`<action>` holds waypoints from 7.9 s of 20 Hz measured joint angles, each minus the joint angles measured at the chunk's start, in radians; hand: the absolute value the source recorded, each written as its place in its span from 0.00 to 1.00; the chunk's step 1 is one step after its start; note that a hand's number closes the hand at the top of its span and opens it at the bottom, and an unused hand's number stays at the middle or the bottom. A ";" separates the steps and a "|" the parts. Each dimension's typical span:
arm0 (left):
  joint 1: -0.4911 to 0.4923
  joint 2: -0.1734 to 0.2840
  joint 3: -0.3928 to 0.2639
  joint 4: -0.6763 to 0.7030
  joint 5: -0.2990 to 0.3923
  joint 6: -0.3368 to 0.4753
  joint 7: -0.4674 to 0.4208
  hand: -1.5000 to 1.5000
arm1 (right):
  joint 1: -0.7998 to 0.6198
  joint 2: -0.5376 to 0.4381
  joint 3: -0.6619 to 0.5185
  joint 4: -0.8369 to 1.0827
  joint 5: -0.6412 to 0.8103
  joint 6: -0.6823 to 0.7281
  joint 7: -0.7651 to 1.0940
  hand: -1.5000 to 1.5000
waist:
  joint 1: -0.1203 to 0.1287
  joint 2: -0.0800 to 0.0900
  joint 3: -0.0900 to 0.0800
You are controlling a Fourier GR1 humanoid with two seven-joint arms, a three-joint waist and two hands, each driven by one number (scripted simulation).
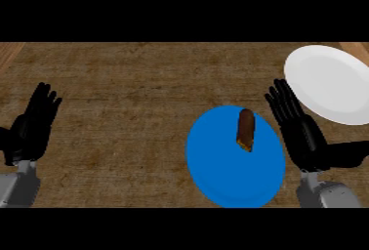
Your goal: Pick the sweet potato from the plate and place it in the plate
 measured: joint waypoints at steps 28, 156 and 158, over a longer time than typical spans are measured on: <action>0.129 -0.151 -0.241 -0.103 -0.149 0.048 0.191 0.50 | -0.231 -0.474 0.051 -0.158 0.669 0.033 0.652 0.00 | -0.007 -0.012 -0.003; 0.115 -0.306 -0.175 -0.164 -0.310 -0.077 0.256 0.50 | -0.630 -0.483 -0.497 1.351 0.650 -0.122 -0.485 0.00 | 0.089 0.034 0.007; 0.119 -0.305 -0.173 -0.165 -0.307 -0.081 0.254 0.50 | -0.638 -0.481 -0.527 1.363 0.619 -0.094 -0.532 0.00 | 0.086 0.034 0.008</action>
